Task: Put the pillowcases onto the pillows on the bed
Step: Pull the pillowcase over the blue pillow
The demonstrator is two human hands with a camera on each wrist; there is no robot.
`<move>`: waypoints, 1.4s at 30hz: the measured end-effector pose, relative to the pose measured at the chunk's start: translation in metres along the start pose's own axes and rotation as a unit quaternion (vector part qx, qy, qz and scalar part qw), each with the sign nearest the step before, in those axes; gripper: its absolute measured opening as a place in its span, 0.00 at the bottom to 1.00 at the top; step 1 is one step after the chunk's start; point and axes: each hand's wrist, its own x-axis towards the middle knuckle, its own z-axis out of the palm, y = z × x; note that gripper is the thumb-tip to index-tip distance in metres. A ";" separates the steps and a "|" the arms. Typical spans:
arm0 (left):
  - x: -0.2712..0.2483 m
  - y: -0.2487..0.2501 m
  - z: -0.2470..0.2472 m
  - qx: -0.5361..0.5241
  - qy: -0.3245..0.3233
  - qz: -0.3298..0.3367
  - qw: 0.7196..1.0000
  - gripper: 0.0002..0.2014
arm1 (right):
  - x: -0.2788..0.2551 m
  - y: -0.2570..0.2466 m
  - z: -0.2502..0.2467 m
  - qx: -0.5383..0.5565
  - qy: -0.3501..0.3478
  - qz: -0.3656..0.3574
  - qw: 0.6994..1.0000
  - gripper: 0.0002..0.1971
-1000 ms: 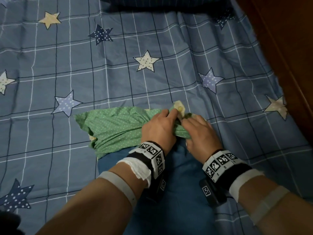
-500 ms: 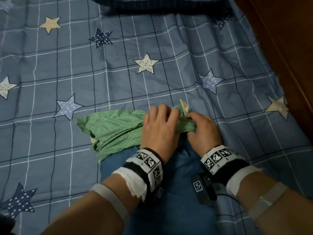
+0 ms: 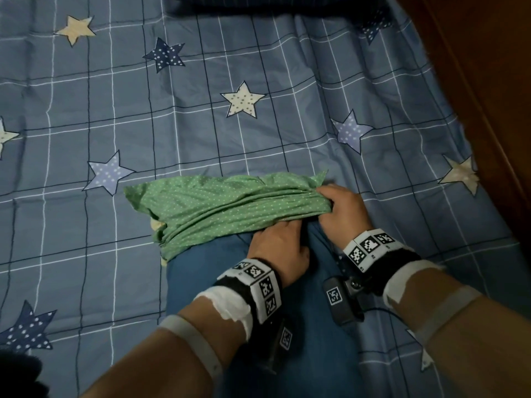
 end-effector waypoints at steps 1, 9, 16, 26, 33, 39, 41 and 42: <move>0.004 -0.001 0.001 0.005 -0.008 -0.003 1.000 0.29 | 0.000 0.000 0.001 -0.005 -0.003 -0.010 1.000 0.21; 0.008 0.002 0.010 -0.228 0.079 -0.010 0.970 0.28 | 0.003 0.003 0.000 -0.049 -0.045 -0.021 0.998 0.19; 0.010 0.021 0.011 -0.649 0.050 -0.145 0.746 0.14 | -0.003 0.000 -0.005 -0.085 -0.078 -0.017 0.993 0.20; 0.020 0.011 0.000 -0.682 -0.053 -0.191 0.704 0.35 | -0.015 0.001 -0.002 -0.048 -0.072 -0.075 0.993 0.16; 0.052 0.004 0.021 -0.634 0.000 -0.246 0.733 0.53 | -0.012 0.009 -0.007 -0.119 -0.078 -0.066 0.988 0.19; 0.030 0.003 0.021 -0.669 0.038 -0.247 0.700 0.40 | -0.022 0.014 0.012 -0.132 -0.060 -0.013 0.989 0.18; 0.023 -0.001 0.017 -0.739 0.035 -0.252 0.623 0.39 | -0.033 0.016 0.020 -0.114 -0.077 0.029 0.990 0.20; 0.019 -0.002 0.015 -0.757 0.034 -0.258 0.600 0.35 | -0.039 0.016 0.023 -0.112 -0.083 0.041 0.989 0.22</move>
